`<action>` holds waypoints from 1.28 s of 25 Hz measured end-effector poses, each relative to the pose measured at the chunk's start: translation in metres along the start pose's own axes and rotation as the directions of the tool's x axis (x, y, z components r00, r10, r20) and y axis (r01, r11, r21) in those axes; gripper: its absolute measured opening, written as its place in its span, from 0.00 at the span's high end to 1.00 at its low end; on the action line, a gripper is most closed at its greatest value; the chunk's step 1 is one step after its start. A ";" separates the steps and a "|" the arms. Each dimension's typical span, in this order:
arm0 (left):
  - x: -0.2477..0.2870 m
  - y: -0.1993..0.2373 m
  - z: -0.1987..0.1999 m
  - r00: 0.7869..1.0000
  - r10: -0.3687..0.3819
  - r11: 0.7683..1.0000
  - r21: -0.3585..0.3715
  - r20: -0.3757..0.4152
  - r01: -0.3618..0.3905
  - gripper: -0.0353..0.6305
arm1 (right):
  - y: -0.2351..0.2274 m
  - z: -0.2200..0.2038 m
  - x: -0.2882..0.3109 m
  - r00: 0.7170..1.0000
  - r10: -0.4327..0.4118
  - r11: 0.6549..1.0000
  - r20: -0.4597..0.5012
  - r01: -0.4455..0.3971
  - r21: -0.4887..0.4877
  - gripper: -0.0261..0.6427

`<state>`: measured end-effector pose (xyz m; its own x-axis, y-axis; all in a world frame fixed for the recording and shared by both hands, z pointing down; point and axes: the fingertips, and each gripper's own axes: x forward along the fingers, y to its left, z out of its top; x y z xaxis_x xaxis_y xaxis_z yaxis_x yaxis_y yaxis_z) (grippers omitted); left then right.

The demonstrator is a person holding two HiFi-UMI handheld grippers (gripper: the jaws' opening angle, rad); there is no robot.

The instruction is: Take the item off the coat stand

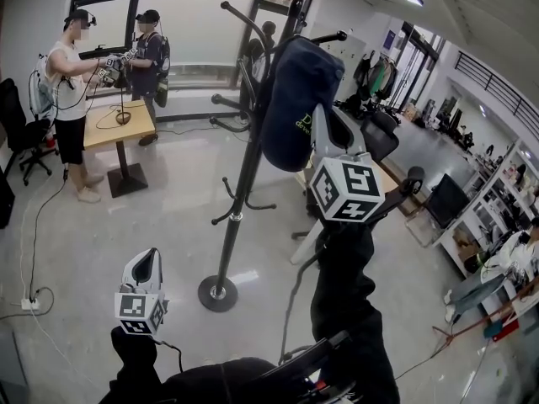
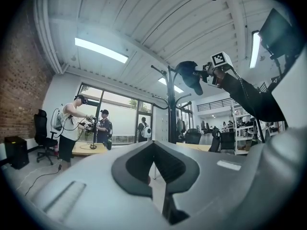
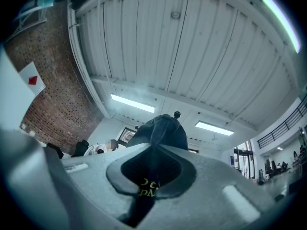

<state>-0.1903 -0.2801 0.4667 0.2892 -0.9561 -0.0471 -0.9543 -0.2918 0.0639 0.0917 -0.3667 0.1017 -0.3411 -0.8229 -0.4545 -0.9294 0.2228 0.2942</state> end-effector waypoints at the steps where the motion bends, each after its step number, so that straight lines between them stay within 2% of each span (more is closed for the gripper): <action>1: 0.000 -0.001 0.001 1.000 -0.004 1.000 -0.005 -0.001 0.004 0.94 | -0.001 0.002 0.000 1.000 -0.001 1.000 0.001 0.001 -0.001 0.94; 15: 0.008 -0.008 0.009 0.999 -0.040 0.999 -0.003 0.016 0.040 0.94 | -0.016 0.018 -0.009 0.999 -0.036 0.999 0.013 0.036 -0.023 0.94; 32: 0.008 -0.005 0.010 0.999 -0.039 0.999 -0.018 0.024 0.039 0.94 | -0.024 0.048 -0.014 0.997 -0.057 0.997 0.051 0.059 -0.048 0.94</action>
<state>-0.1843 -0.2858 0.4557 0.3240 -0.9432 -0.0735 -0.9408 -0.3294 0.0797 0.1116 -0.3358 0.0606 -0.2945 -0.8063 -0.5130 -0.9401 0.1480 0.3070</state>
